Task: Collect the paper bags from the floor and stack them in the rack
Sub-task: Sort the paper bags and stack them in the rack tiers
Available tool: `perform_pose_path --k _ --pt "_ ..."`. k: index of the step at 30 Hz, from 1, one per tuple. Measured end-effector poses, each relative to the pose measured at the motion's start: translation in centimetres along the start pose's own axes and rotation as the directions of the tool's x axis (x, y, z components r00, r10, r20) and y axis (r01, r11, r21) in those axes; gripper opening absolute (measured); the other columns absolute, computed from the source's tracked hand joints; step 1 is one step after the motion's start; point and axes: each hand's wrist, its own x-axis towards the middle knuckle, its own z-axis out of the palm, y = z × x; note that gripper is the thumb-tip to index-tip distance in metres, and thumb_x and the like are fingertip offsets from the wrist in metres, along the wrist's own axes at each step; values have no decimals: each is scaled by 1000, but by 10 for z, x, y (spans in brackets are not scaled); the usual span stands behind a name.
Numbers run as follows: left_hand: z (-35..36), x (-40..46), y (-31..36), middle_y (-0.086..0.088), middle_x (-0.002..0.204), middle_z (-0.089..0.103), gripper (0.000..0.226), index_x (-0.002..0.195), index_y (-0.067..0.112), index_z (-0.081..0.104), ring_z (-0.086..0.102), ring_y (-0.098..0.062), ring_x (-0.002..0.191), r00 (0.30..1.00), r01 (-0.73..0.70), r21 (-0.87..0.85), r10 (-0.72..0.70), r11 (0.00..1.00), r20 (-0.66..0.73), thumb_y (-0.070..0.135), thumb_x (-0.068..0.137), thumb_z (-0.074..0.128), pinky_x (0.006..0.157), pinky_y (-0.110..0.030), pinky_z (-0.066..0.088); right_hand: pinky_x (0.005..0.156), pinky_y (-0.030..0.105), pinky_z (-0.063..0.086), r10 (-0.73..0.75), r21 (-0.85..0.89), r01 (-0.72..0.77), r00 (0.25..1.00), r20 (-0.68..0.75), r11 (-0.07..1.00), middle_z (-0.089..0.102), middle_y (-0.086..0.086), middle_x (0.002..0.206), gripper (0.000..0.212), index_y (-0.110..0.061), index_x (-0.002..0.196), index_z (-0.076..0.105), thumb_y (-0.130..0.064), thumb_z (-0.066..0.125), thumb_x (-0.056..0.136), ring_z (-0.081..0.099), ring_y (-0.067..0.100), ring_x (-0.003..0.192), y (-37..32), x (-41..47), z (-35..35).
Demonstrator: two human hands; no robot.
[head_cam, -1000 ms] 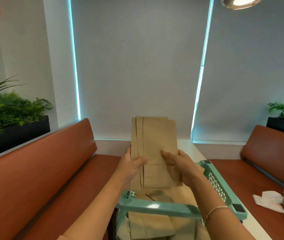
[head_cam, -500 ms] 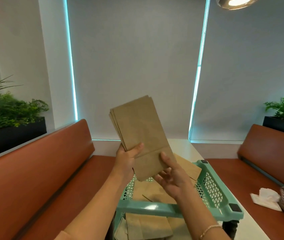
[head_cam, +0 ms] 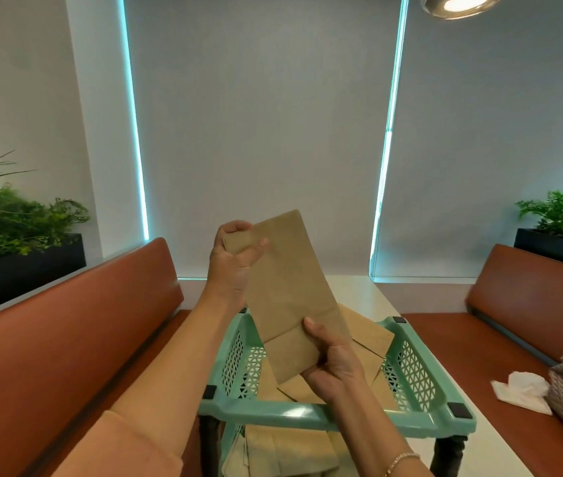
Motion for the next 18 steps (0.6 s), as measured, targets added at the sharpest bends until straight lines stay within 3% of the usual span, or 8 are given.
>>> perform_pose_path --k 3,8,11,13,14,16,18 --pt "-1 -14 -12 -1 97 67 44 111 22 53 66 -16 88 998 49 69 -51 996 35 -6 79 66 82 -36 56 65 49 54 -1 -18 1 1000 -24 1000 73 11 70 24 -7 93 61 10 61 75 63 28 82 0 4 -1" --pt "-17 -44 -35 -9 101 69 33 109 6 61 66 -23 95 907 275 377 -368 885 202 -5 78 68 80 -31 55 69 40 56 -86 -82 82 995 -48 993 70 11 75 16 -6 88 61 8 60 80 62 24 78 -3 11 7" --pt "-25 -41 -42 -11 99 68 33 109 2 60 66 -20 88 926 311 346 -365 885 101 -8 78 67 74 -29 55 70 38 54 -127 -382 74 985 -116 921 66 14 89 17 -2 95 59 3 65 80 62 25 80 -12 23 6" --pt "-31 -37 -42 -10 97 68 29 101 8 61 65 -21 88 935 315 347 -352 883 47 -8 77 67 72 -29 53 71 36 53 -263 -698 93 955 -140 710 63 14 108 41 -4 116 52 -15 70 81 62 27 92 -23 40 0" --pt "-35 -36 -43 -9 95 68 27 95 11 61 65 -22 87 935 319 355 -352 879 31 -8 77 68 73 -30 53 76 37 52 -363 -829 103 923 -127 549 60 13 115 51 -7 123 47 -24 71 81 59 28 99 -32 49 -1" --pt "-41 -37 -44 -8 92 69 26 91 13 61 65 -22 86 932 335 368 -362 868 6 -7 77 68 74 -31 52 93 39 45 -518 -995 35 855 -21 96 54 13 126 63 -11 131 41 -33 70 81 52 29 114 -54 65 -5" --pt "-46 -38 -48 -9 95 69 26 97 10 61 65 -23 88 927 356 379 -375 854 -24 -5 77 69 75 -32 52 101 40 38 -480 -926 -117 874 76 -360 47 13 133 73 -11 137 32 -34 71 80 42 31 124 -73 79 -10"
